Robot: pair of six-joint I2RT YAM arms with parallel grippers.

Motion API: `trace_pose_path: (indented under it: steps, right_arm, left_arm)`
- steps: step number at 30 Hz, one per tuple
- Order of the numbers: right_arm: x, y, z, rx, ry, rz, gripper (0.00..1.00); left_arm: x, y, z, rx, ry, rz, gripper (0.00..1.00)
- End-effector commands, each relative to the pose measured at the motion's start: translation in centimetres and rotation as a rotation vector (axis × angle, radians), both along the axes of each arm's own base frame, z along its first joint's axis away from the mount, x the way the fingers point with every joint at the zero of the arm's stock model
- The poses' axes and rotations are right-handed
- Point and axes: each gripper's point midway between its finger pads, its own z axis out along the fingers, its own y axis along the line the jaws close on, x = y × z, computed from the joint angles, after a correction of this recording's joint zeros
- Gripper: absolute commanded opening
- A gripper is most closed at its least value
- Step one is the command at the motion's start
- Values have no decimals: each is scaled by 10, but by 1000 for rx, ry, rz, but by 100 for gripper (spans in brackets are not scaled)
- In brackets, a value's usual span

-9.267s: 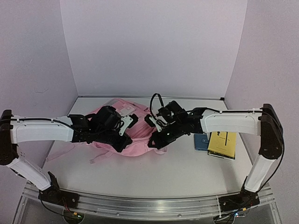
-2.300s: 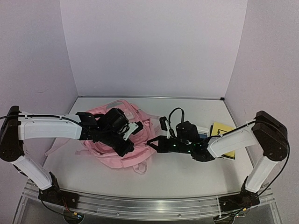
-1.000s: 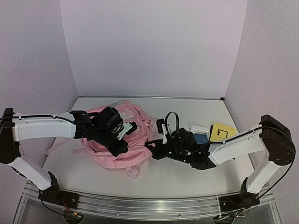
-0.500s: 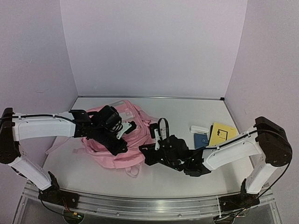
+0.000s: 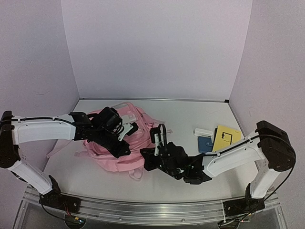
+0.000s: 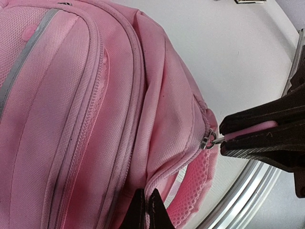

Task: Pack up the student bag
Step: Zip the student bag at the center of the board.

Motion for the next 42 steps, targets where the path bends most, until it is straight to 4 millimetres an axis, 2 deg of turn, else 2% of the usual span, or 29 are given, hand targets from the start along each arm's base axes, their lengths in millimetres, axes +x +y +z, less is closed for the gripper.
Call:
trace_pose_path:
  steps: [1, 5, 10, 18, 22, 25, 28, 31, 33, 38, 42]
  right_arm:
    - [1, -15, 41, 83, -57, -93, 0]
    - [13, -40, 40, 62, -58, -145, 0]
    - [47, -75, 26, 98, 11, -191, 0]
    - [87, -99, 11, 135, 50, -215, 0]
    - [106, -104, -4, 151, 79, -211, 0]
    - [115, -99, -8, 155, 82, -186, 0]
    - [115, -84, -3, 157, 72, -117, 0]
    - [102, -62, 6, 170, 67, 20, 0]
    - [93, -53, 10, 171, 62, 69, 0]
    - [76, -42, 11, 174, 72, 116, 0]
    - [70, -37, 13, 197, 77, 124, 0]
  left_arm:
    - [37, 11, 42, -112, -149, 125, 0]
    - [37, 28, 41, -96, -150, 160, 0]
    - [29, 42, 36, -65, -129, 178, 0]
    - [21, 57, 32, -32, -115, 204, 0]
    - [21, 60, 34, -29, -122, 211, 0]
    - [19, 62, 35, -25, -117, 213, 0]
    - [18, 63, 34, -23, -112, 213, 0]
    - [18, 57, 35, -38, -100, 201, 0]
    - [19, 48, 39, -67, -89, 181, 6]
    - [27, 12, 62, -158, -81, 80, 41]
    - [33, -19, 78, -232, -86, -11, 57]
